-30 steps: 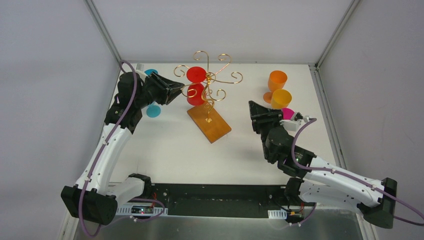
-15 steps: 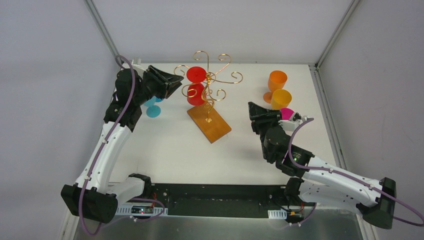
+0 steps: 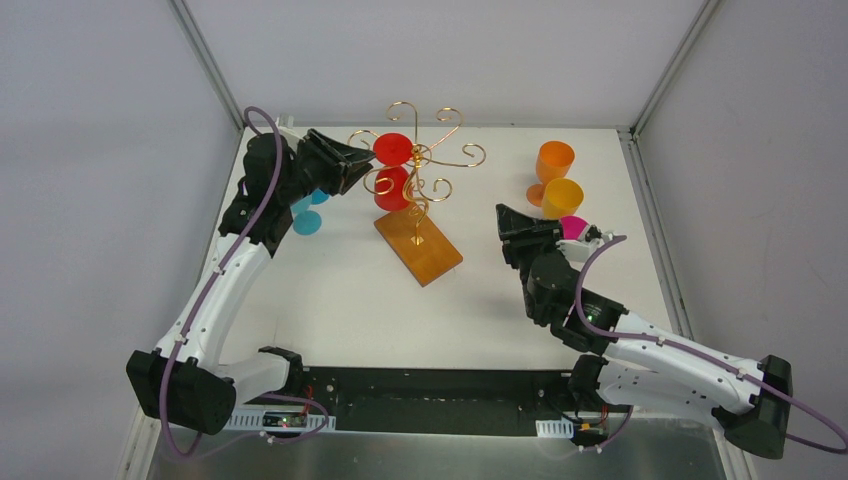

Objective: Take the wine glass off the wine glass rack
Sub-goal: Pick up the wine glass from the wine rack.

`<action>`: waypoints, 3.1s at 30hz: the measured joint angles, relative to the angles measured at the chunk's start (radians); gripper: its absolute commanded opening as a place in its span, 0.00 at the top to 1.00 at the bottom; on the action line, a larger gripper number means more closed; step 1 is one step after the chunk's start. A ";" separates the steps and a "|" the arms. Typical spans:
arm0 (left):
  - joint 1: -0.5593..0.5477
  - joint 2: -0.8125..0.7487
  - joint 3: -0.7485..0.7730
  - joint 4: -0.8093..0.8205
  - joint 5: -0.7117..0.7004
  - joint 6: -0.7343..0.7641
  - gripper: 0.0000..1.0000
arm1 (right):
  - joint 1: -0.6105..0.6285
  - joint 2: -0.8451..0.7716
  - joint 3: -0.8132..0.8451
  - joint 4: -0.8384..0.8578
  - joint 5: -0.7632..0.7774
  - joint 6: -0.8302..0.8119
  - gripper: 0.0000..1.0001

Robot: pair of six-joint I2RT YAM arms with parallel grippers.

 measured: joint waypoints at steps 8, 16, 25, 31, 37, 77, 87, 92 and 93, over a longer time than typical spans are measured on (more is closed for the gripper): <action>-0.027 0.006 0.000 0.016 -0.026 -0.004 0.70 | -0.006 0.000 -0.003 -0.001 -0.005 0.003 0.54; -0.039 0.031 0.000 0.032 -0.050 -0.011 0.71 | -0.010 -0.009 -0.005 -0.005 -0.005 0.004 0.54; -0.049 0.035 0.000 0.040 -0.075 -0.021 0.79 | -0.016 -0.018 -0.023 -0.008 -0.006 0.011 0.54; -0.056 0.035 0.000 0.045 -0.093 -0.025 0.85 | -0.017 -0.020 -0.030 -0.011 -0.008 0.017 0.53; -0.063 0.044 0.000 0.062 -0.099 -0.029 0.96 | -0.019 -0.031 -0.034 -0.014 -0.008 0.026 0.53; -0.069 -0.189 -0.026 -0.030 -0.163 0.024 1.00 | -0.019 -0.031 -0.034 -0.047 -0.026 0.056 0.53; -0.069 -0.332 -0.039 -0.153 -0.235 0.121 1.00 | -0.024 -0.032 -0.034 -0.065 -0.029 0.009 0.52; -0.069 -0.386 -0.051 -0.203 -0.248 0.168 1.00 | -0.054 -0.057 -0.034 -0.067 -0.086 -0.084 0.52; -0.069 -0.397 -0.052 -0.216 -0.248 0.186 1.00 | -0.064 -0.064 -0.033 -0.069 -0.111 -0.109 0.51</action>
